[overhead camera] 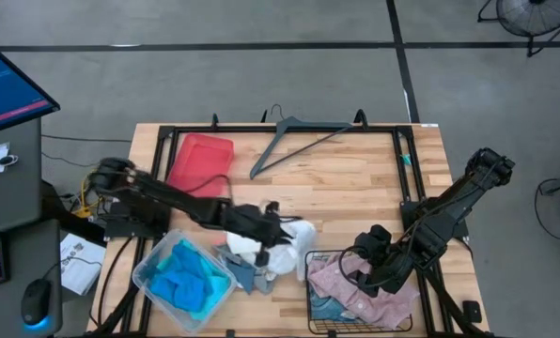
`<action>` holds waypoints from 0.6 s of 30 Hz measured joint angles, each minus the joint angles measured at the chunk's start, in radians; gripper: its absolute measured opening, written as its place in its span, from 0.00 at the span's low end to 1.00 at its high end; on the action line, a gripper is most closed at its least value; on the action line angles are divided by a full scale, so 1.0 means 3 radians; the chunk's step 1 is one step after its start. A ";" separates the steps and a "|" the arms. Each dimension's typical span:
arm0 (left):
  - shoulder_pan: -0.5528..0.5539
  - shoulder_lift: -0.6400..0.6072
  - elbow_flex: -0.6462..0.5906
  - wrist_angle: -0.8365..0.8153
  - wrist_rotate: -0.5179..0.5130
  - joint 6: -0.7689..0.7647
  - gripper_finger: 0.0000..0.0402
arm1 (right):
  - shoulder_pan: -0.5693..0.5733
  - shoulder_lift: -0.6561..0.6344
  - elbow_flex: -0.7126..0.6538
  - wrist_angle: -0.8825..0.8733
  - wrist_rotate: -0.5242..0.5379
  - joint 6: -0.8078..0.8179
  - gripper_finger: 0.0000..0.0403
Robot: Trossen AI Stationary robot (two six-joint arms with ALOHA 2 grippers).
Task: Pick & Place Cloths
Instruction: Put the white shorts into the transparent bin
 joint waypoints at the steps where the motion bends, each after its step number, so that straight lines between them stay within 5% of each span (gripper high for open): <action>1: -0.0018 -0.0166 0.0000 -0.0039 0.0001 -0.0001 0.00 | 0.0000 0.0000 0.0001 -0.0002 0.0002 -0.0001 0.90; 9: -0.0306 -0.1505 0.0004 -0.0686 0.0285 -0.0319 0.00 | 0.0000 0.0000 0.0001 -0.0004 0.0067 -0.0003 0.90; 18: -0.0828 -0.2745 0.0003 -0.1634 0.0961 -0.1774 0.00 | -0.0003 0.0000 0.0001 -0.0004 0.0074 -0.0011 0.90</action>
